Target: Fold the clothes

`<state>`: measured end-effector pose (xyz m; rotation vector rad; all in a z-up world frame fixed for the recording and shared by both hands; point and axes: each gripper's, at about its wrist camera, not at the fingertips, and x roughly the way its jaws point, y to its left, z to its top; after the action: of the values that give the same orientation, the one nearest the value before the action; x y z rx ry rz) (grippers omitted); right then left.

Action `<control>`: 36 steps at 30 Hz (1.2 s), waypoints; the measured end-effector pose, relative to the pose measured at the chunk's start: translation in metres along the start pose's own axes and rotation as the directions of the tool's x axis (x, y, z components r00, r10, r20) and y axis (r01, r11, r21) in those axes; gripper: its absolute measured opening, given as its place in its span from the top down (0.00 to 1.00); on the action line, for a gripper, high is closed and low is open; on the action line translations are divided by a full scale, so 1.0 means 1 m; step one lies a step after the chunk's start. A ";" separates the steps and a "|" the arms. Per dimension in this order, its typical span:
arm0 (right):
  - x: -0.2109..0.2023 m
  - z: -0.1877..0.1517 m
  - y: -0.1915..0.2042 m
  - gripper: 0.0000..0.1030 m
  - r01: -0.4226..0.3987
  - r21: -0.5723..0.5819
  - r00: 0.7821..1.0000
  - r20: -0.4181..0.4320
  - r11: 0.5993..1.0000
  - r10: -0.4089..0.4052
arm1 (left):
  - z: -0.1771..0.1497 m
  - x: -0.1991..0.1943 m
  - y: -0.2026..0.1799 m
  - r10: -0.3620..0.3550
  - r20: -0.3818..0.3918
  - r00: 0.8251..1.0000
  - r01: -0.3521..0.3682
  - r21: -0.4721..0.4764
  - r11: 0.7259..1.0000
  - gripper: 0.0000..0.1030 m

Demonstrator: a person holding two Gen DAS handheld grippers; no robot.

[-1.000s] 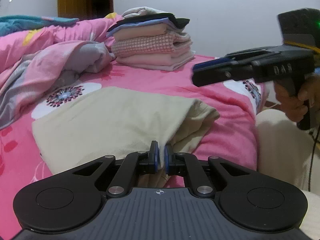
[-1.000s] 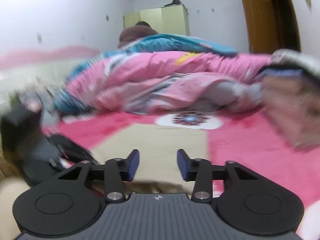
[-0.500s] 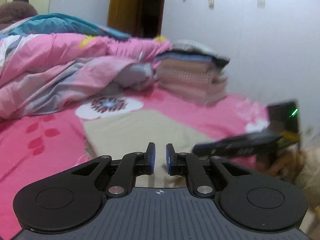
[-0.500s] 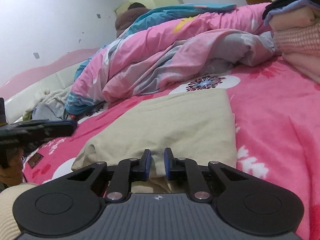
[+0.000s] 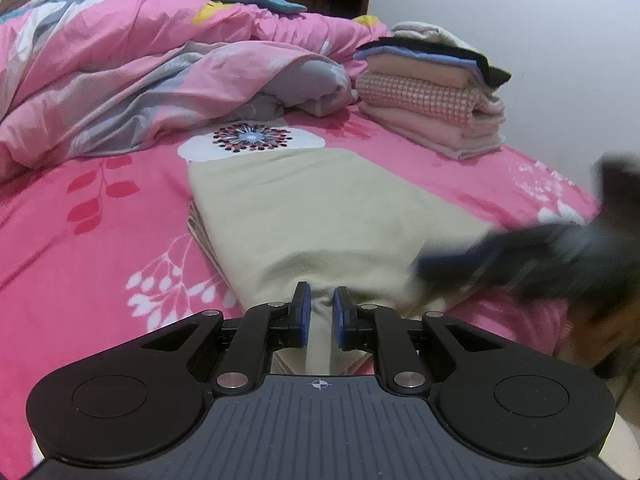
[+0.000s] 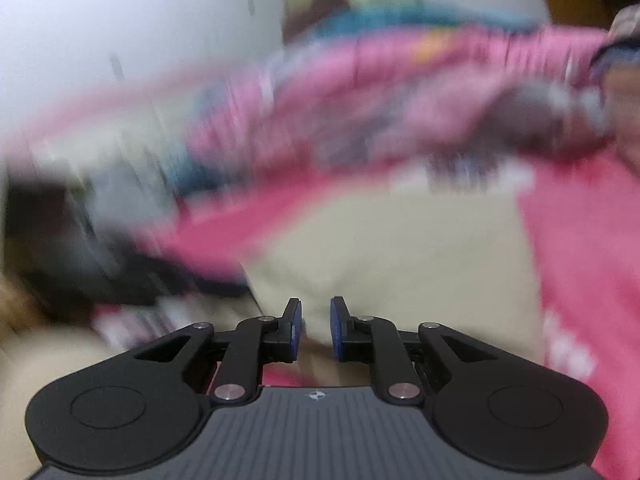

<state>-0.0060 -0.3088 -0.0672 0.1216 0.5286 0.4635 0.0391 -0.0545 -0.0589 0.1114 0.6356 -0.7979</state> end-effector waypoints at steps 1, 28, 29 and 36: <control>-0.001 -0.002 0.004 0.87 0.010 -0.027 1.000 0.013 1.000 -0.010 | -0.002 -0.001 0.002 -0.003 0.007 1.000 0.003 -0.012 1.000 0.87; -0.019 0.029 0.046 0.65 -0.028 -0.455 0.999 0.020 0.890 0.042 | 0.000 -0.013 0.021 -0.043 0.007 0.999 0.043 -0.026 0.999 0.58; -0.013 0.027 0.052 0.65 -0.031 -0.500 0.999 0.000 0.866 0.036 | 0.000 -0.013 0.022 -0.046 0.009 0.999 0.046 -0.032 0.998 0.59; 0.018 0.014 0.076 0.68 -0.011 -0.638 1.000 -0.029 0.770 -0.009 | -0.002 -0.014 0.029 -0.075 0.028 0.997 0.078 -0.082 0.994 0.59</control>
<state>-0.0153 -0.2327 -0.0461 -0.5487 0.3737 0.6267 0.0507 -0.0248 -0.0564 0.0009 0.6513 -0.8442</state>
